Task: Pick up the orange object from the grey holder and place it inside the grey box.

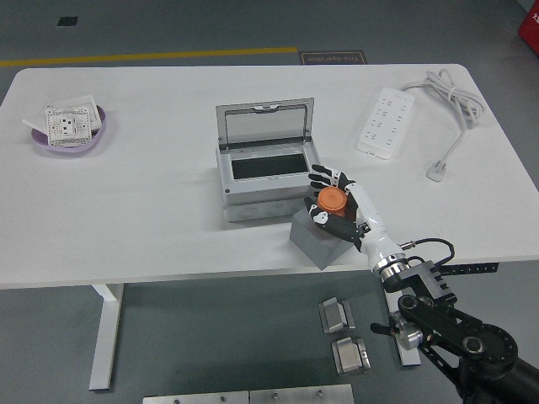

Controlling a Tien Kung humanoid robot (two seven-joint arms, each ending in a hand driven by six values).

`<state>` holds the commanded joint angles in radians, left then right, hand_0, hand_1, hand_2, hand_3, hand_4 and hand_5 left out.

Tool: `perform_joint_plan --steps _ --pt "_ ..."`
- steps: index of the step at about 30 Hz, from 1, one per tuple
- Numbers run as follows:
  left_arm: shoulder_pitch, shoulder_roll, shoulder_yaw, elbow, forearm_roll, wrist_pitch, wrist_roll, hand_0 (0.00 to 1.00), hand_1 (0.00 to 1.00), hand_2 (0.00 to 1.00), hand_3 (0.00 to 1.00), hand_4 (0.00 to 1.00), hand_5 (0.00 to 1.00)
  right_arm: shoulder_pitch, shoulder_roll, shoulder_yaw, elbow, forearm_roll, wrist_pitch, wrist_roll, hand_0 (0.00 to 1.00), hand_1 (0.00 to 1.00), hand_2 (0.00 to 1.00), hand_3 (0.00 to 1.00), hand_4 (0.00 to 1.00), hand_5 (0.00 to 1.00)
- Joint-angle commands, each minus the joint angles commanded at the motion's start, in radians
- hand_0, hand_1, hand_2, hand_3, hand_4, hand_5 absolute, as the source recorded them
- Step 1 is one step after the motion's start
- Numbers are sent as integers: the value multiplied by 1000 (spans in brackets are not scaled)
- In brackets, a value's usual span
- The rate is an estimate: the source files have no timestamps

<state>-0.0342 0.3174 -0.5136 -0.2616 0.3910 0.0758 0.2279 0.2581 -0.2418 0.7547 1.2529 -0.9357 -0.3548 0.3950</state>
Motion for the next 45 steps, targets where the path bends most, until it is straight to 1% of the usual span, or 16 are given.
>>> perform_joint_plan --steps 5,6,12,13,18,19,24,25,30,31,36,37,39,42,43,45 --pt "0 0 0 0 1 0 0 704 687 506 753 758 326 0 -1 -3 -1 13 0 0 757 779 768 818 656 2" --pt "0 0 -1 0 1 0 0 704 687 506 753 758 324 0 -1 -5 -1 18 0 1 746 747 718 786 638 2" --pt "0 0 -1 0 0 0 0 704 687 506 753 758 324 1 -1 -13 2 38 -1 2 746 747 718 786 638 2" --pt "0 0 -1 0 1 0 0 704 686 506 754 757 324 1 0 -14 3 40 -1 1 747 704 625 682 298 16" --pt "0 0 -2 -1 1 0 -1 704 686 506 754 757 324 5 1 -18 6 48 -1 -2 747 704 625 682 298 16" --pt "-1 0 -3 -1 1 0 -1 704 687 506 753 757 323 6 1 -19 6 48 -2 -2 742 629 546 495 2 2" --pt "-1 0 -3 -2 2 0 -1 704 687 506 753 757 323 13 2 -21 8 50 -9 -3 742 629 546 495 2 2" --pt "-1 0 -3 -2 1 0 -1 704 686 506 753 756 323 16 2 -21 8 49 -11 -4 666 575 498 346 2 2" --pt "0 0 -1 -2 -1 0 -1 704 686 506 753 756 323 31 1 -21 8 40 -23 -7 666 575 498 346 2 2" --pt "0 0 -1 -2 -1 0 -1 704 686 506 753 756 323 35 0 -20 7 38 -25 -8 611 549 471 286 30 2" --pt "-1 0 1 -2 -3 0 -1 704 686 506 753 756 323 70 -6 -19 7 15 -40 -16 611 549 471 286 30 2" --pt "-1 0 2 -2 -3 0 -1 703 686 506 754 756 323 79 -7 -20 7 8 -44 -19 584 544 461 259 44 2" --pt "-1 1 5 -1 -6 0 -1 703 686 506 754 756 323 102 -9 -23 7 -18 -55 -32 584 544 461 259 44 2" --pt "-1 1 8 -1 -9 0 -1 703 686 506 754 756 323 151 -9 -34 1 -80 -77 -69 584 544 461 259 44 2" --pt "-1 1 9 -1 -9 0 -1 703 686 506 754 757 325 167 -8 -37 -2 -100 -84 -84 557 538 452 246 56 2" --pt "-2 1 11 -1 -11 0 -1 703 686 506 754 757 325 201 -5 -47 -12 -147 -93 -116 557 538 452 246 56 2"
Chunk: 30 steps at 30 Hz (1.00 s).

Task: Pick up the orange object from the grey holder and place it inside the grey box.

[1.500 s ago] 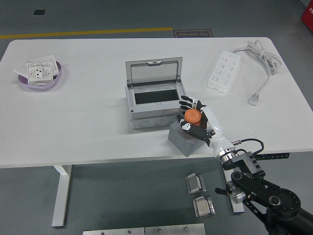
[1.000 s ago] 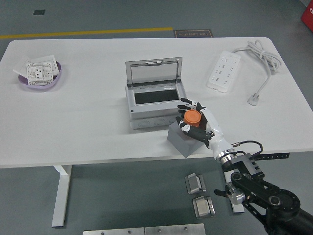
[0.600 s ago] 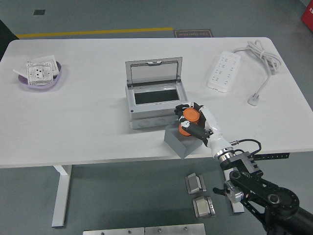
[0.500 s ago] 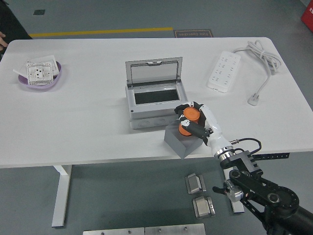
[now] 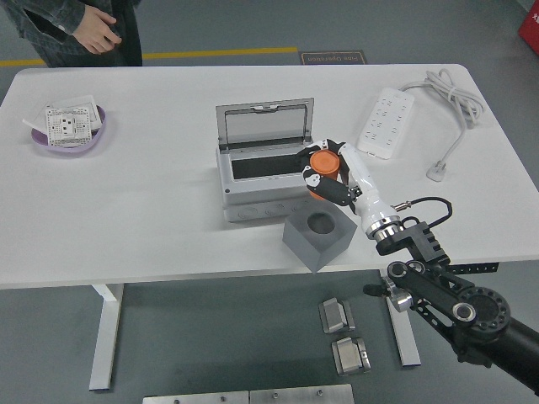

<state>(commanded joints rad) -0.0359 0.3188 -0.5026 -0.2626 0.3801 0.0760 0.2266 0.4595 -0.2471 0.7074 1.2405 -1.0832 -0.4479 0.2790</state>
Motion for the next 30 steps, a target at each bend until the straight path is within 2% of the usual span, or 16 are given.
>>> perform_joint_plan --steps 3,4,9,10,15,16,22,25,30 --pt "0 0 5 0 -4 0 0 703 686 506 754 757 325 62 10 -25 -27 -82 -4 -58 557 538 452 246 56 2" --pt "0 1 6 1 -5 0 0 703 686 506 753 756 327 80 13 -32 -36 -106 -2 -74 448 422 416 239 58 2" --pt "0 3 15 2 -12 0 0 703 686 506 753 756 327 188 43 -100 -111 -250 28 -171 448 422 416 239 58 2" --pt "0 4 16 2 -13 0 0 703 686 506 753 756 328 208 50 -117 -128 -275 34 -187 89 159 281 204 2 2" --pt "-3 6 23 2 -16 0 0 703 686 506 753 756 328 315 90 -215 -225 -386 59 -229 89 159 281 204 2 2" --pt "-3 7 24 1 -17 0 0 703 686 506 754 756 328 336 99 -237 -247 -397 63 -231 40 127 244 183 2 2" --pt "-7 8 31 1 -20 0 1 703 686 506 754 756 329 450 142 -368 -373 -403 81 -223 39 127 236 186 2 2" --pt "-9 9 33 1 -20 0 1 703 686 506 754 756 329 482 158 -423 -431 -410 84 -215 39 127 236 186 2 2" --pt "-11 9 34 0 -20 0 1 703 686 507 754 756 332 500 169 -458 -486 -408 89 -187 52 131 238 192 2 2"
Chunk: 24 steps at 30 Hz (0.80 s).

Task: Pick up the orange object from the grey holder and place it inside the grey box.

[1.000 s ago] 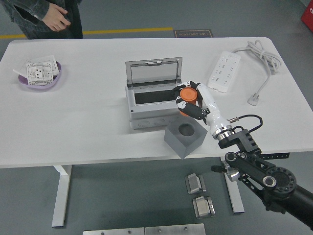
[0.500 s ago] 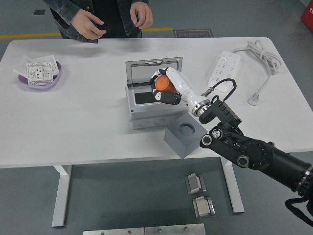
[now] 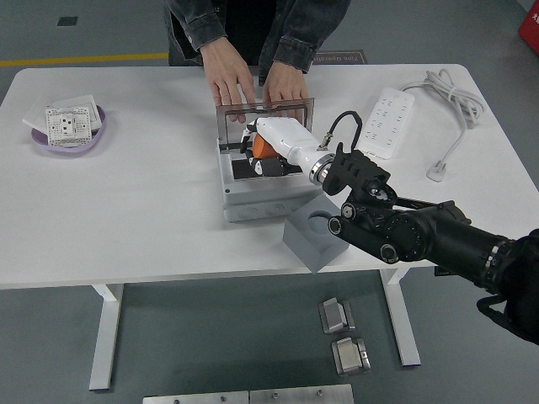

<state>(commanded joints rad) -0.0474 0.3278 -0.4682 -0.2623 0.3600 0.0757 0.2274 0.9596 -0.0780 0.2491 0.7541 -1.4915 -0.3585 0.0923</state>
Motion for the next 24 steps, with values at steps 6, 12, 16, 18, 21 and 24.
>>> perform_joint_plan --steps 6,12,16,18,21,24 --pt "-2 -1 -2 -1 4 0 0 703 686 506 754 757 333 10 -1 -1 -36 -18 26 34 218 227 314 254 20 2" --pt "-3 -1 -6 -1 8 0 0 703 686 506 754 757 334 12 -1 0 -39 -54 40 43 377 349 398 425 249 2" --pt "-5 -2 -10 -2 12 0 0 703 686 507 754 756 333 13 0 -10 -37 -71 35 40 574 591 613 683 557 182" --pt "-5 -2 -12 -3 14 0 0 703 686 507 754 756 333 13 1 -13 -37 -77 32 38 574 591 613 683 557 182" --pt "-6 -3 -12 -3 16 0 0 703 686 507 754 756 333 15 1 -16 -37 -82 30 38 574 591 613 683 557 182" --pt "-7 -3 -13 -4 18 0 0 703 686 506 753 755 333 16 1 -22 -39 -82 30 39 673 654 659 722 745 103"
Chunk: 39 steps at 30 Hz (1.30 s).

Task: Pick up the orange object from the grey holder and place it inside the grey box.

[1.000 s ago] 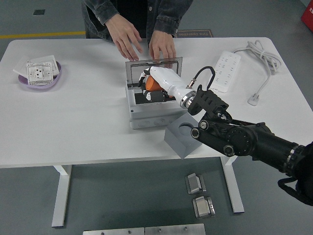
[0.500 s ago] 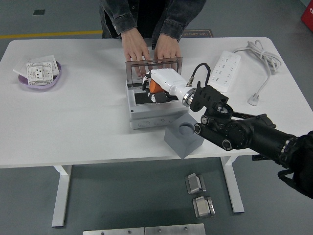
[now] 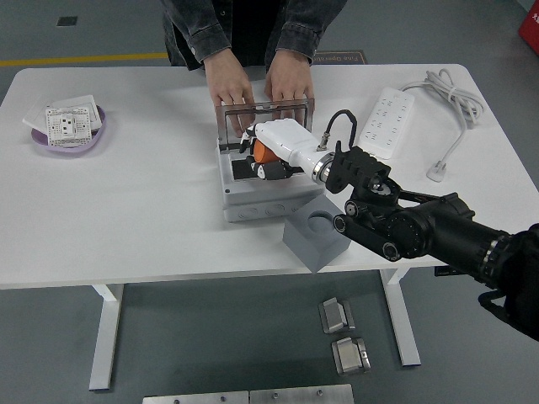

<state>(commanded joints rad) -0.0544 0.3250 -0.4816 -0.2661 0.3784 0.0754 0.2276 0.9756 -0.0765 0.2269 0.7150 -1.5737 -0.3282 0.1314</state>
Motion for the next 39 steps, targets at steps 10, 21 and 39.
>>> perform_joint_plan --steps 10,21,39 --pt "0 -1 -3 -2 3 -1 0 703 686 507 753 755 333 -5 -2 -9 -1 8 6 5 735 690 682 771 778 97" --pt "8 -6 -9 -2 6 -1 0 703 687 507 752 754 332 -118 -58 192 118 -43 12 -7 735 689 685 773 781 102" --pt "1 1 10 1 -9 0 0 703 686 507 753 755 326 76 -30 178 40 67 61 -27 738 691 684 764 792 138"
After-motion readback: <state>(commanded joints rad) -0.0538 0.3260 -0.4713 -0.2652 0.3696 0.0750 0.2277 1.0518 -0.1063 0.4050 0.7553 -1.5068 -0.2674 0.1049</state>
